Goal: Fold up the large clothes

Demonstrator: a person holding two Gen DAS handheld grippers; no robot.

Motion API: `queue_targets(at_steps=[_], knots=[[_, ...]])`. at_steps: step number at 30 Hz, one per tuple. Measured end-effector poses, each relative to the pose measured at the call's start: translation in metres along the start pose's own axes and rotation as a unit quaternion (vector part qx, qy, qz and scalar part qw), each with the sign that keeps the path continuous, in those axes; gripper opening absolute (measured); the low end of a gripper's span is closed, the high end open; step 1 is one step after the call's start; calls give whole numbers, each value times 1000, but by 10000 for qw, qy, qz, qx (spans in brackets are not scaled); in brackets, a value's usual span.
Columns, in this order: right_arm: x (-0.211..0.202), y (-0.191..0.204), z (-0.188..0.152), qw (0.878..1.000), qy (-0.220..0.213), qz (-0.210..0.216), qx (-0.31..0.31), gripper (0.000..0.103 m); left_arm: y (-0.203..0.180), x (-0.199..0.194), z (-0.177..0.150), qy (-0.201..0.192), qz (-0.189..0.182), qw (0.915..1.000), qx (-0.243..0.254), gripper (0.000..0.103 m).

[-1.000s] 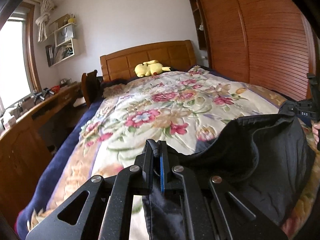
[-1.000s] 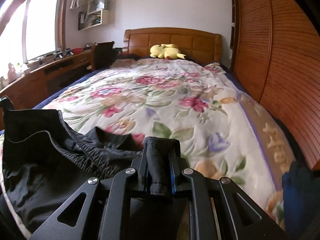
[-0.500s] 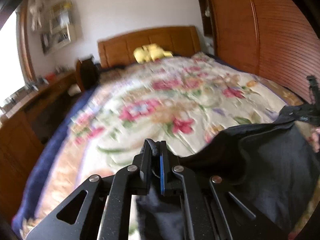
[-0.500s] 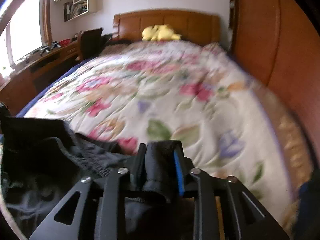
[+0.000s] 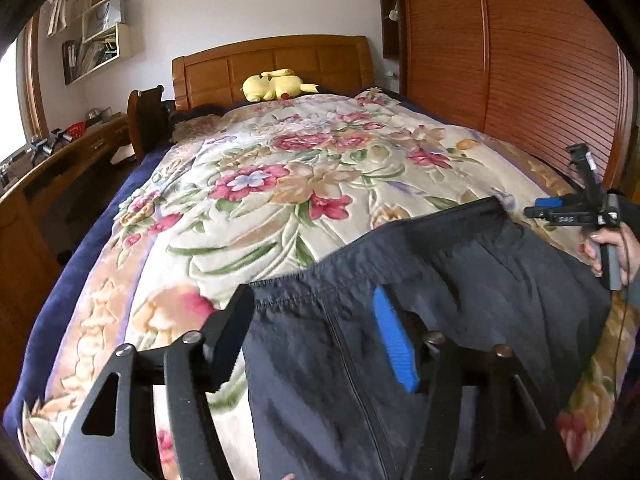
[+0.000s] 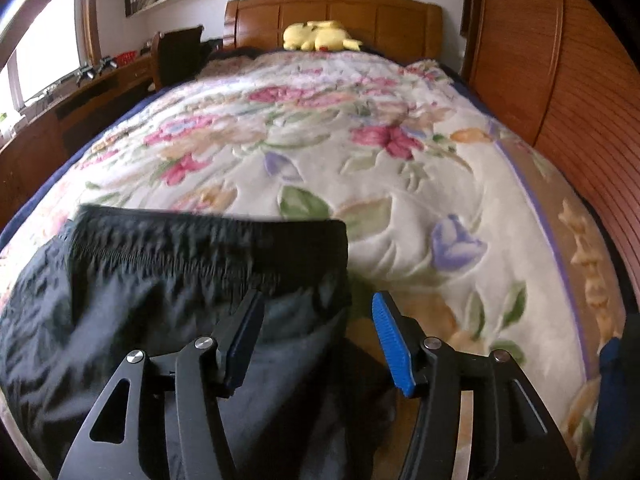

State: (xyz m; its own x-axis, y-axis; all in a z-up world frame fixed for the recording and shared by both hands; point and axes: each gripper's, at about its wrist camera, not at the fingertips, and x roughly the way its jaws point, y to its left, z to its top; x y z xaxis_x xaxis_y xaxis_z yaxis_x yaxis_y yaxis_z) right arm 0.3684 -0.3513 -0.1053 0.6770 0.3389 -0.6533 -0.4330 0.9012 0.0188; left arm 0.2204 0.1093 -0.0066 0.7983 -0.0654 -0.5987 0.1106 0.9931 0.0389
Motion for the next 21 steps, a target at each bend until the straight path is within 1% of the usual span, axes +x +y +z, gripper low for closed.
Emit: queue_targets(at_steps=[1, 2, 3, 5, 8, 12, 19, 21], knots=[[4, -1, -1, 9999, 92, 42, 21, 58, 0, -3, -4, 21, -51, 10000, -48, 68], [9, -2, -1, 9998, 181, 90, 46, 58, 1, -5, -8, 28, -105, 9999, -115, 73], [15, -4, -1, 9995, 276, 155, 84, 58, 1, -5, -12, 49, -139, 9998, -163, 76], [26, -6, -1, 9987, 396, 247, 214, 58, 1, -5, -19, 91, -134, 9996, -223, 77], [39, -10, 1, 9979, 454, 235, 396, 58, 0, -2, -27, 172, -103, 9995, -261, 77], [55, -12, 3, 9974, 602, 92, 380, 58, 3, 0, -36, 238, -111, 9991, -333, 77], [66, -22, 0, 9941, 701, 482, 679, 58, 5, 3, -44, 317, -73, 9990, -299, 77], [66, -20, -2, 9933, 723, 615, 662, 45, 5, 3, -44, 322, -77, 9990, -298, 77]])
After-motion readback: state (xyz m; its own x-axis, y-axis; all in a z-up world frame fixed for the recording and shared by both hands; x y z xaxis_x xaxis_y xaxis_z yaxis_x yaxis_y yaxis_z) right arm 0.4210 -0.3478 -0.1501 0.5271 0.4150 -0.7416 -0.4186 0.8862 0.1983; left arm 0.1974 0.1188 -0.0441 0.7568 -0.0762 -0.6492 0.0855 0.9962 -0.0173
